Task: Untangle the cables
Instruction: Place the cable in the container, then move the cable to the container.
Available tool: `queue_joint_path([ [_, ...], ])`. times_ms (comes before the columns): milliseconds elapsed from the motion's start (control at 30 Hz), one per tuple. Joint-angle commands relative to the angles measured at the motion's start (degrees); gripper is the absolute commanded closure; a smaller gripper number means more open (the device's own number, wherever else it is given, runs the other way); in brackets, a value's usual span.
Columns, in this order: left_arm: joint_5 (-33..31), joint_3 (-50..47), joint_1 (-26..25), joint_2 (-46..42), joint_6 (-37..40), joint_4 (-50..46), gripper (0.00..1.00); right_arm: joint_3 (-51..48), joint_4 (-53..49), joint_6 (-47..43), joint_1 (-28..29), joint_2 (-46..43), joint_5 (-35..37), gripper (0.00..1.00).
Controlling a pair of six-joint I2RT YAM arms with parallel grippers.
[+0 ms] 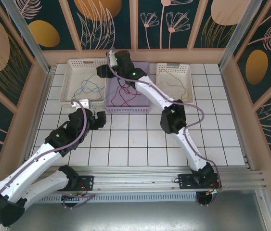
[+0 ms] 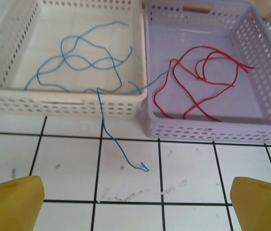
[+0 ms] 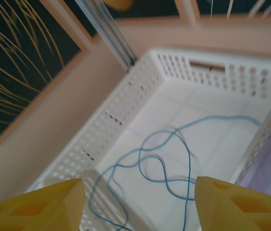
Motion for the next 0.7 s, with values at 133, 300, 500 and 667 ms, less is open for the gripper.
queue_joint_path([
  [133,3.48,-3.22,0.23,4.47,-13.41,0.2,0.01,-17.42,-2.37,-5.0,-0.57,-26.24,10.58,0.34],
  [300,2.89,-8.62,0.27,6.09,-16.92,7.94,0.01,-40.79,4.29,-5.71,0.04,-47.33,17.29,0.22],
  [500,1.64,-11.53,1.88,10.95,-18.76,14.43,0.01,-64.1,6.17,-5.71,0.55,-70.98,23.26,0.01],
  [667,5.41,-12.74,6.69,12.58,-18.96,21.31,0.04,-75.81,0.69,-5.42,0.86,-86.57,26.59,0.01],
])
